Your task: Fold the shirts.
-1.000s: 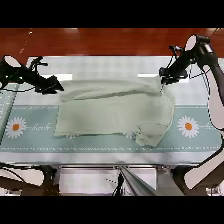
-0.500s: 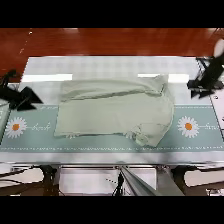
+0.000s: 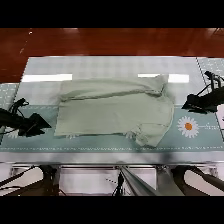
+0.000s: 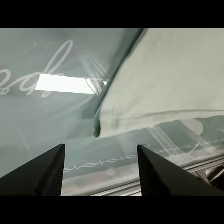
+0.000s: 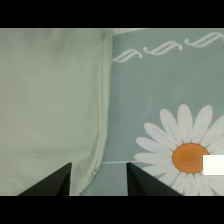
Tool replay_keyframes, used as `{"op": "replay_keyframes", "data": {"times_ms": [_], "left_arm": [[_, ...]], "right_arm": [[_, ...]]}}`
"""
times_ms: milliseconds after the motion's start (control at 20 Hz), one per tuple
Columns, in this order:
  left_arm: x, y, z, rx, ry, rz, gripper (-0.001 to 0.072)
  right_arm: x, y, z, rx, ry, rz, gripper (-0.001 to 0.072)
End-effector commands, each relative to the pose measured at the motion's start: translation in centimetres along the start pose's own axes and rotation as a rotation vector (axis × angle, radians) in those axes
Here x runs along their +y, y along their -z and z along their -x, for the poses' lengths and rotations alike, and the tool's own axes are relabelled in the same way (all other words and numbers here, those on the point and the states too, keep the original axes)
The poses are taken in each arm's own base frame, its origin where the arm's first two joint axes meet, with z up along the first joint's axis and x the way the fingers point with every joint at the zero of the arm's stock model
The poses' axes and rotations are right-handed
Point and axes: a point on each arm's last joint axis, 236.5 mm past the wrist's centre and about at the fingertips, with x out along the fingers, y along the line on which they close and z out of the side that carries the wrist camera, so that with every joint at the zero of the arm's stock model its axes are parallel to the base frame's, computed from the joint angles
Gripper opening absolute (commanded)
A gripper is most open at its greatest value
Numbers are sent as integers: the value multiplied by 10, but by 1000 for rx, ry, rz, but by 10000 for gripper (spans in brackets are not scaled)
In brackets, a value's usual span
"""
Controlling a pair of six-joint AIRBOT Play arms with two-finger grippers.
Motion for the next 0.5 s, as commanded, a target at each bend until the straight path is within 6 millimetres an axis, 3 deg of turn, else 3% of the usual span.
{"op": "replay_keyframes", "data": {"times_ms": [0,300,350,450], "left_arm": [[3,-2,-16,-26,-9,34,559],[-17,-17,-51,-41,-49,-15,539],[-25,-23,-57,-58,-37,-20,433],[-35,-28,-65,-71,-30,-46,53]], "right_arm": [[15,-15,17,-138,-54,4,425],[24,-15,35,-192,-69,6,425],[25,-13,37,-191,-71,2,426],[21,-3,36,-154,-52,14,436]]}}
